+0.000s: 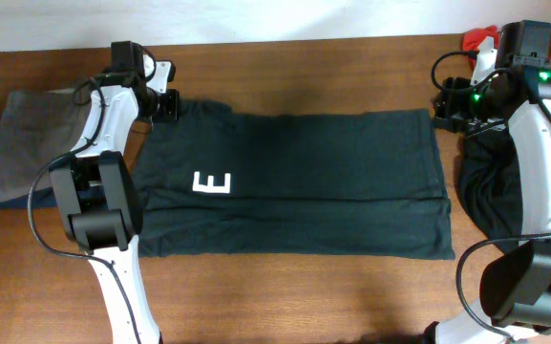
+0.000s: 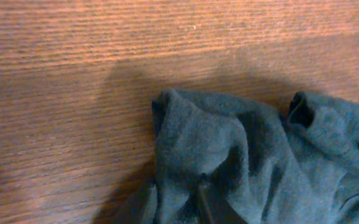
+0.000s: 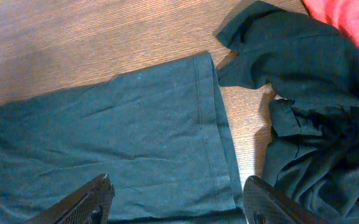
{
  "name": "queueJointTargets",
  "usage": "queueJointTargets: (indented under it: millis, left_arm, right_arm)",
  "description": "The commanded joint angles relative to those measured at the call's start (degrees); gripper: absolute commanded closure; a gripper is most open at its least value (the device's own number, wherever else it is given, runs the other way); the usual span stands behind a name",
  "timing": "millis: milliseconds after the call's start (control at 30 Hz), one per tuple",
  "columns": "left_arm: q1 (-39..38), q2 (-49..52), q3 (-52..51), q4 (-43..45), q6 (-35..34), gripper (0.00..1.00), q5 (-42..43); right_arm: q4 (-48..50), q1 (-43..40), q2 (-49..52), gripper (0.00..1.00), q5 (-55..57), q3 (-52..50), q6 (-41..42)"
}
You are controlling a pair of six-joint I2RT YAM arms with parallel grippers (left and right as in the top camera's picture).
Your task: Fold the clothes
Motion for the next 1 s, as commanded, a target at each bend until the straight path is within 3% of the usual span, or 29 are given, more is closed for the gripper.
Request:
queueJointTargets:
  millis: [0, 133, 400, 733, 967]
  left_arm:
    - [0.1, 0.7, 2.4, -0.2, -0.1, 0.88, 0.5]
    - [0.1, 0.4, 5.5, -2.6, -1.1, 0.96, 0.5]
    - [0.2, -0.5, 11.7, -9.6, -8.2, 0.96, 0.4]
    - [0.2, -0.5, 11.7, -12.0, -8.3, 0.97, -0.7]
    - [0.2, -0.5, 11.7, -12.2, -8.3, 0.97, -0.7]
  right_arm:
    - [0.8, 0.3, 0.1, 0.30, -0.7, 0.5, -0.5]
    - [3.6, 0.3, 1.3, 0.36, -0.7, 0.3, -0.5]
    - [12.4, 0.2, 14.7, 0.33, -0.7, 0.3, -0.9]
    - [28.6, 0.2, 27.2, 0.32, -0.5, 0.3, -0.9]
    - [31.8, 0.2, 30.7, 0.32, -0.7, 0.3, -0.7]
